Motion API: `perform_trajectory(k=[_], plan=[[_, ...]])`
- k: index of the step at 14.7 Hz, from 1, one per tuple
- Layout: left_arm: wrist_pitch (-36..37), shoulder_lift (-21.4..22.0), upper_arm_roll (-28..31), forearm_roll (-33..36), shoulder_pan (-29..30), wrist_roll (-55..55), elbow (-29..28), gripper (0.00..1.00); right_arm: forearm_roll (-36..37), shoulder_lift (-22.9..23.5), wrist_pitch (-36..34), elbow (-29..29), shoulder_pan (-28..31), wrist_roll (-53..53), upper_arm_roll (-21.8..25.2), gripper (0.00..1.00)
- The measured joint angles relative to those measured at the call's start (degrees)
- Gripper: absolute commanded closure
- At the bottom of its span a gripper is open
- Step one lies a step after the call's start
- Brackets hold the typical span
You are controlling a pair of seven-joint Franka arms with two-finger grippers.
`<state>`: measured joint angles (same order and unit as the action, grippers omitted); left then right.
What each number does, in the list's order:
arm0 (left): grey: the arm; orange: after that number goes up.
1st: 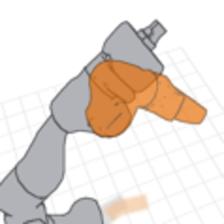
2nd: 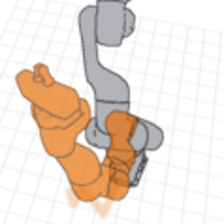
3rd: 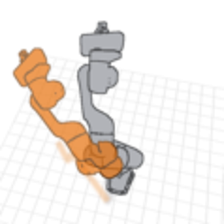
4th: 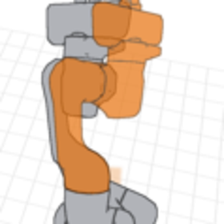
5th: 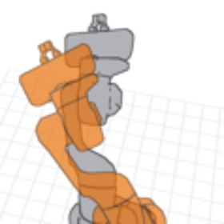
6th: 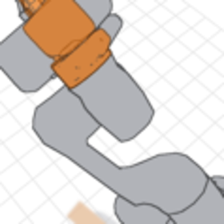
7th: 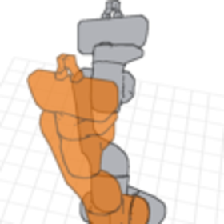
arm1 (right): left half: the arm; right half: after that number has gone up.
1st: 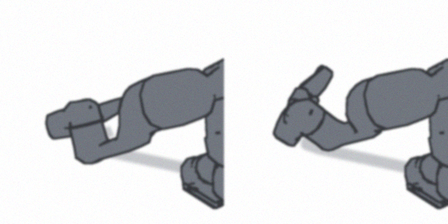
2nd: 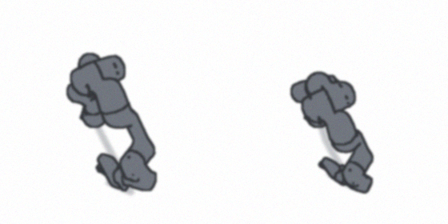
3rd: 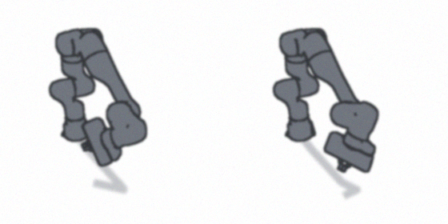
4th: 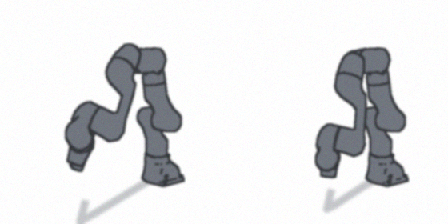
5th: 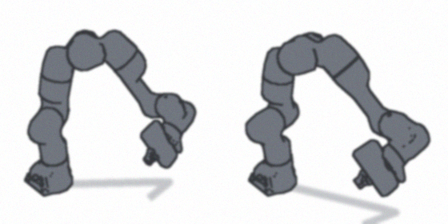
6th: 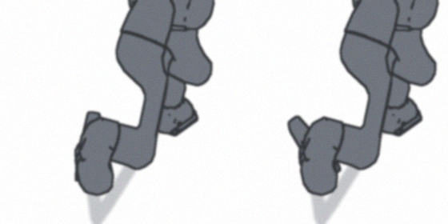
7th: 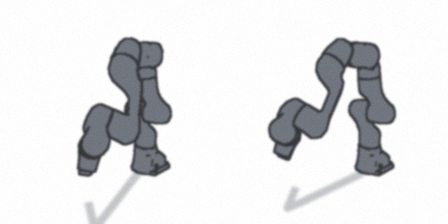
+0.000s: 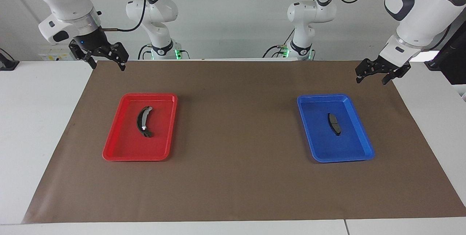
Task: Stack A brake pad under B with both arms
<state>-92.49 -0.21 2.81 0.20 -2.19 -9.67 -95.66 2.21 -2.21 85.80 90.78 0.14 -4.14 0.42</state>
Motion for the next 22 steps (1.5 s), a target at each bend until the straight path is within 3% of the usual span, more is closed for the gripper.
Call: perform_trajectory(k=[17,19,22], plan=[[-0.32,0.00,-0.11,0.00,-0.17,0.02,-0.13,0.01,0.00,0.06,1.23,-0.01,0.12,0.00,0.04,0.01],[-3.68,0.12,-0.12,0.00,-0.26,0.02,-1.30,0.01,0.00,0.17,1.53,-0.02,0.16,0.00,0.05,0.01],[-12.02,0.87,-0.21,0.00,-0.40,0.02,-7.57,0.01,0.00,0.49,1.79,-0.05,0.16,0.00,0.05,0.01]])
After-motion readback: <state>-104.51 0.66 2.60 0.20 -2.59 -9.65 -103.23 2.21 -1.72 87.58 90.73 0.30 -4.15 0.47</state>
